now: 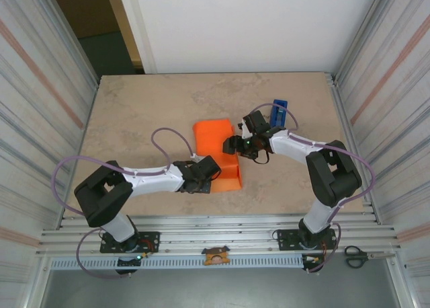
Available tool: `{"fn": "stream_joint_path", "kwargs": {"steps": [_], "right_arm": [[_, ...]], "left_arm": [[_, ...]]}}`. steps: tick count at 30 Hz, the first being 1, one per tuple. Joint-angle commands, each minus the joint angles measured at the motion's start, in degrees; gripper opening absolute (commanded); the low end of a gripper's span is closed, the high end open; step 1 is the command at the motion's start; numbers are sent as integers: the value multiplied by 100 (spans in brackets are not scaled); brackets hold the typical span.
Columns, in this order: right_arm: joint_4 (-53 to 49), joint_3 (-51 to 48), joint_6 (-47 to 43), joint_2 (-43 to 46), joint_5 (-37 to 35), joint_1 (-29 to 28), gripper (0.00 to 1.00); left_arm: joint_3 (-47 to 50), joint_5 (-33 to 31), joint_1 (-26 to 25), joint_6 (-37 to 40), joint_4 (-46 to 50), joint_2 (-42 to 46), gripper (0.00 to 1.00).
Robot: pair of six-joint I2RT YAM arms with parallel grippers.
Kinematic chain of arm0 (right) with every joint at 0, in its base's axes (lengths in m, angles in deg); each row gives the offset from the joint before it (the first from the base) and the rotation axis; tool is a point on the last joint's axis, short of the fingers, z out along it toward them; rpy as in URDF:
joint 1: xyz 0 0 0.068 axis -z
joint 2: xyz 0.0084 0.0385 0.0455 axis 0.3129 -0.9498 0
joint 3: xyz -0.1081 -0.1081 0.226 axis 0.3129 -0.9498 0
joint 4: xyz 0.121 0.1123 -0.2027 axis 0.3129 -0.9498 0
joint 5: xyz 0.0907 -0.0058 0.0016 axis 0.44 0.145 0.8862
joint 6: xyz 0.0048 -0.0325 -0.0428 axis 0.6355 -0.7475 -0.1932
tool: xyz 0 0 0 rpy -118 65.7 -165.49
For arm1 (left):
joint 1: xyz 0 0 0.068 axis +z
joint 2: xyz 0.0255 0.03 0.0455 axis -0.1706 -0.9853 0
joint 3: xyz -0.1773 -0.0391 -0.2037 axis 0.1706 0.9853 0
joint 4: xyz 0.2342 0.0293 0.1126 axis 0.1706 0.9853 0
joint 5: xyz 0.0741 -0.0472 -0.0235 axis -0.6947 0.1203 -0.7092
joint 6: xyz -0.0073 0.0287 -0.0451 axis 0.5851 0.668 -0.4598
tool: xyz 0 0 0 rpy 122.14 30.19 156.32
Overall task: Wrap the gift box in paper
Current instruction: Fold the wrapping paper for the gift box.
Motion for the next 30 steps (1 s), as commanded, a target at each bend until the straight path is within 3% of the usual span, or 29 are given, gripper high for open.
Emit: {"fn": "stream_joint_path", "kwargs": {"steps": [1, 4, 6, 10, 13, 21, 26, 30], "right_arm": [[-697, -290, 28, -146, -564, -69, 73], [-696, -291, 32, -156, -567, -74, 73], [-697, -290, 36, -156, -564, -80, 73], [-697, -282, 28, -145, -564, -85, 73], [-697, -266, 29, -147, -555, -85, 73], [-619, -149, -32, -138, -437, -85, 73], [-609, 96, -205, -22, -293, -67, 75], [-458, 229, -296, 254, -87, 6, 78]], "left_arm": [[-14, 7, -98, 34, 265, 74, 8], [-5, 15, -117, 23, 331, 103, 25], [6, 52, -131, 34, 344, 130, 27], [24, 87, -187, 76, 346, 170, 4], [11, 104, -196, 105, 342, 220, 1], [54, 69, -200, 120, 374, 884, 48], [53, 17, -145, 527, 353, 1720, 66], [-32, 992, 675, 879, 167, 2014, 76]]}}
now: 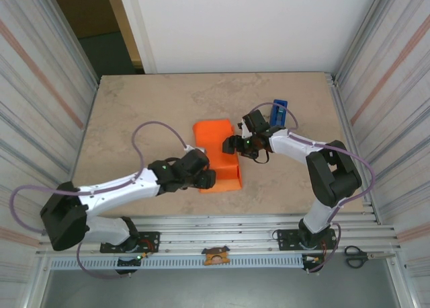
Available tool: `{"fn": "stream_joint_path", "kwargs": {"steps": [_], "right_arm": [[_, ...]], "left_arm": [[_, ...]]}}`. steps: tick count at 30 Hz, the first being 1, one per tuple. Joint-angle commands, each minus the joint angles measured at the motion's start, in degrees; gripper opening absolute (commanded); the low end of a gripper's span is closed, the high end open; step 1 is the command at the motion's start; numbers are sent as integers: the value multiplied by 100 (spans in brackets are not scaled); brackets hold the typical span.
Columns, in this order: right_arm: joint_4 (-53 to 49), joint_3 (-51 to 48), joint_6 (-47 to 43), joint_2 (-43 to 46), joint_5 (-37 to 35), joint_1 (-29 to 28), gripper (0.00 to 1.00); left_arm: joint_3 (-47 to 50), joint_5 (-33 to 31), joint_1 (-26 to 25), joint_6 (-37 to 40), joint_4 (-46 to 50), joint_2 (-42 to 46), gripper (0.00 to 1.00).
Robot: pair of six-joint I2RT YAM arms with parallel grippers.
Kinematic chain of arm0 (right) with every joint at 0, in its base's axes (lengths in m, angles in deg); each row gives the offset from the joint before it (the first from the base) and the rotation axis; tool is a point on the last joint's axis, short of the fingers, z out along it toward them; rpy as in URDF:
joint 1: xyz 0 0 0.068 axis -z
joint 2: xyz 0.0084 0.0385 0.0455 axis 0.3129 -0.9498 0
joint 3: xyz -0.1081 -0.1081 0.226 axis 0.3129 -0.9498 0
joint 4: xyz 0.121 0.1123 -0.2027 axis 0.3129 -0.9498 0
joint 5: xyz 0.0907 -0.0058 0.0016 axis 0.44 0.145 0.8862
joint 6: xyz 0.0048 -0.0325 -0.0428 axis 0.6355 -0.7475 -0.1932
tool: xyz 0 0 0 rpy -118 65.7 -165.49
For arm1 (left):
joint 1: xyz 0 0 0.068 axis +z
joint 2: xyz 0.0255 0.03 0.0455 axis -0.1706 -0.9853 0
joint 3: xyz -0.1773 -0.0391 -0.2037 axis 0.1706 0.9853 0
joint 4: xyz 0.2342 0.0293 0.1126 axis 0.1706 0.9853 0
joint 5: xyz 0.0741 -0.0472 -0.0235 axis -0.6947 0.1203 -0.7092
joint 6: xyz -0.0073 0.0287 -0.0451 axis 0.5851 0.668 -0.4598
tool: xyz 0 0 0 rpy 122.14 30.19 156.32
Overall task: Wrap the gift box in paper
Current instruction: Fold the wrapping paper for the gift box.
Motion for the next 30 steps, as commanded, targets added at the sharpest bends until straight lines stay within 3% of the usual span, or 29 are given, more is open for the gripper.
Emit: {"fn": "stream_joint_path", "kwargs": {"steps": [1, 6, 11, 14, 17, 23, 30], "right_arm": [[-238, 146, -227, 313, 63, 42, 79], [-83, 95, -205, 975, 209, 180, 86], [-27, -666, 83, 1846, 90, 449, 83], [206, -1483, 442, 2442, 210, 669, 70], [311, -2186, 673, 2864, 388, 823, 43], [835, -3249, 1191, 3203, 761, 853, 9], [1759, -3756, 1667, 2834, 1049, 688, 6]], "left_arm": [[-81, 745, 654, 477, -151, 175, 77], [-396, 2009, 1709, 720, -406, -132, 87], [-894, 2696, 2208, 880, -371, -836, 90], [-1232, 2686, 2320, 1012, -169, -1305, 91], [-1408, 2743, 2437, 1048, -165, -1676, 91], [-1587, 3013, 2598, 1033, -284, -2186, 86], [-1500, 2844, 2605, 1071, -360, -2252, 81]]}}
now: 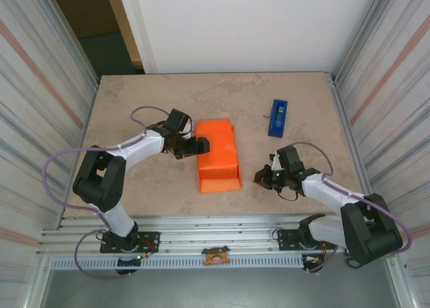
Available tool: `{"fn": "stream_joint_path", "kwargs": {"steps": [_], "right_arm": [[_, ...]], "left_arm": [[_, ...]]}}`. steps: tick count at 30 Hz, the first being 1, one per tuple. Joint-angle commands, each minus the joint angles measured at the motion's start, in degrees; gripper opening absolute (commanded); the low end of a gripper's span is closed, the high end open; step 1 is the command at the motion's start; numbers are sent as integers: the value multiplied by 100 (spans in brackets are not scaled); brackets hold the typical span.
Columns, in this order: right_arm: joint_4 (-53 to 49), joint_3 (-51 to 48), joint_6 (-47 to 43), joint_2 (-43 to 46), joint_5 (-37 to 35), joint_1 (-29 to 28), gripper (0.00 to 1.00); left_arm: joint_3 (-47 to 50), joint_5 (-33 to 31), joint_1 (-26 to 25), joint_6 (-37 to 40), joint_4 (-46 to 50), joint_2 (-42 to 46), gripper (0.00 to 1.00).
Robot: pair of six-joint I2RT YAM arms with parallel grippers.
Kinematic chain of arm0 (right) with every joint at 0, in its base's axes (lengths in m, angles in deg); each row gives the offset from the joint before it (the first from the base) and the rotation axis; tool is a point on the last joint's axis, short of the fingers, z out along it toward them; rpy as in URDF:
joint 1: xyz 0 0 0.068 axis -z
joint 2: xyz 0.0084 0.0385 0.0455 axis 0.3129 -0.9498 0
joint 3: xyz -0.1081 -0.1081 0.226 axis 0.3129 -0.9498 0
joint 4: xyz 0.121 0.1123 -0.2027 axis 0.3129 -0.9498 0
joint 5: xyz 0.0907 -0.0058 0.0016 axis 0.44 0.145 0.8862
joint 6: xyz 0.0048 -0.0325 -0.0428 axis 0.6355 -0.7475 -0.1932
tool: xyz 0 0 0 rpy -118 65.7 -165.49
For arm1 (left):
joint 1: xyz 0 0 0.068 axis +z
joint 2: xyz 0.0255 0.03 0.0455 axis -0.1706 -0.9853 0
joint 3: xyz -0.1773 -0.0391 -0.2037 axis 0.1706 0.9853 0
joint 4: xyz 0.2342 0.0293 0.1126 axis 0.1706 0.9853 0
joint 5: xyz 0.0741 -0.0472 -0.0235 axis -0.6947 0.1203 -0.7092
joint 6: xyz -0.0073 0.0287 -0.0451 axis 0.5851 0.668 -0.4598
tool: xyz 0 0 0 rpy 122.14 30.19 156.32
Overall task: Wrap the gift box in paper
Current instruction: Fold the wrapping paper for the gift box.
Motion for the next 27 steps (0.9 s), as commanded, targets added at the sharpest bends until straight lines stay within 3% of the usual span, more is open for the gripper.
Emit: {"fn": "stream_joint_path", "kwargs": {"steps": [1, 4, 8, 18, 27], "right_arm": [[655, -26, 331, -232, 219, -149, 6], [798, 25, 372, -467, 170, -253, 6], [988, 95, 421, -737, 188, -272, 8], [1165, 373, 399, -1248, 354, -316, 8], [1165, 475, 371, -1407, 368, -351, 9]], "left_arm": [[-37, -13, 19, 205, -91, 148, 82], [9, -264, -44, 625, -41, 520, 83], [123, -460, -376, 1841, -11, 1092, 83], [89, -2014, -1906, 4589, 313, 1062, 86], [-365, -2718, -2253, 5166, 594, 359, 91]]}}
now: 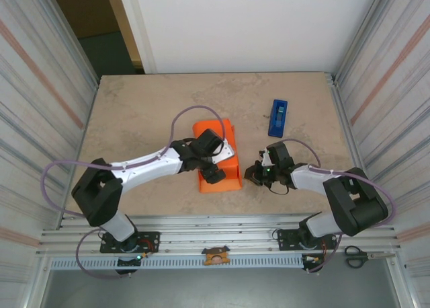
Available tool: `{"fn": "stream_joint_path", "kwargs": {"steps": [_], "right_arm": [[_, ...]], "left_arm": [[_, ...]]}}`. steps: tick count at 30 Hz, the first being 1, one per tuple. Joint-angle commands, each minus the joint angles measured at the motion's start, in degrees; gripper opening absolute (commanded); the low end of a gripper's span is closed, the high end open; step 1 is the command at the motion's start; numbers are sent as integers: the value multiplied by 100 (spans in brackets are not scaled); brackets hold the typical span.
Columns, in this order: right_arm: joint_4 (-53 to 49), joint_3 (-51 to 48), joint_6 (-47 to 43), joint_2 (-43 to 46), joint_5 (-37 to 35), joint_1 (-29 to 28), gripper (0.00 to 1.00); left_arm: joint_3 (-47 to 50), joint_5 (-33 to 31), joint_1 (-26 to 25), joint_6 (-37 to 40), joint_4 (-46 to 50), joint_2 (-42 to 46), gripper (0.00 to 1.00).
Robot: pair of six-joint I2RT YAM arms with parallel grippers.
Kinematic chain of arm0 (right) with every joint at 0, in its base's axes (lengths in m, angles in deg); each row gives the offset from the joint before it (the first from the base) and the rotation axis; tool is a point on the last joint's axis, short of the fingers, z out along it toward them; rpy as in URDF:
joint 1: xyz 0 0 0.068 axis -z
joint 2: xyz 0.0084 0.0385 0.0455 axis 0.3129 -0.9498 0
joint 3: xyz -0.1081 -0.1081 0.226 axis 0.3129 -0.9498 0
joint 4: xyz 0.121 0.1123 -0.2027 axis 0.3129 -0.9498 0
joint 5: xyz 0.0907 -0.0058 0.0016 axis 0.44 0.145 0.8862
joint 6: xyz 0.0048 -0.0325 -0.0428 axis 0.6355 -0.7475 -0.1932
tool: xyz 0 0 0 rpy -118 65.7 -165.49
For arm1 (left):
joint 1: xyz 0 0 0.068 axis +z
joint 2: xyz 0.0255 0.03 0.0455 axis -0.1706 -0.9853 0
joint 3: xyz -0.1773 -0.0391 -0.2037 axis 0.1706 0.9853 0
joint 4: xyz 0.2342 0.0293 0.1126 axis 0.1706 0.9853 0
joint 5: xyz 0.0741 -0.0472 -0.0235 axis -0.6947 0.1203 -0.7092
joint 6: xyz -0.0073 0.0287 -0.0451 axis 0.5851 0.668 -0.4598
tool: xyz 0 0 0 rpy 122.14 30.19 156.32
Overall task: Wrap the gift box in paper
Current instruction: Fold the wrapping paper for the gift box.
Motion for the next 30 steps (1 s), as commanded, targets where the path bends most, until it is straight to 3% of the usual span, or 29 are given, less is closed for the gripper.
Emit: {"fn": "stream_joint_path", "kwargs": {"steps": [1, 12, 18, 30], "right_arm": [[11, 146, -9, -109, 83, -43, 9], [98, 198, 43, -187, 220, -60, 8], [169, 193, 120, -190, 305, -91, 7], [515, 317, 404, -415, 256, -295, 4]], "left_arm": [[-270, -411, -49, 461, 214, -160, 91], [-284, -984, -150, 290, 265, -546, 87], [-184, -966, -159, 158, 200, -588, 80], [-138, -1035, -212, 96, 228, -826, 77]]}}
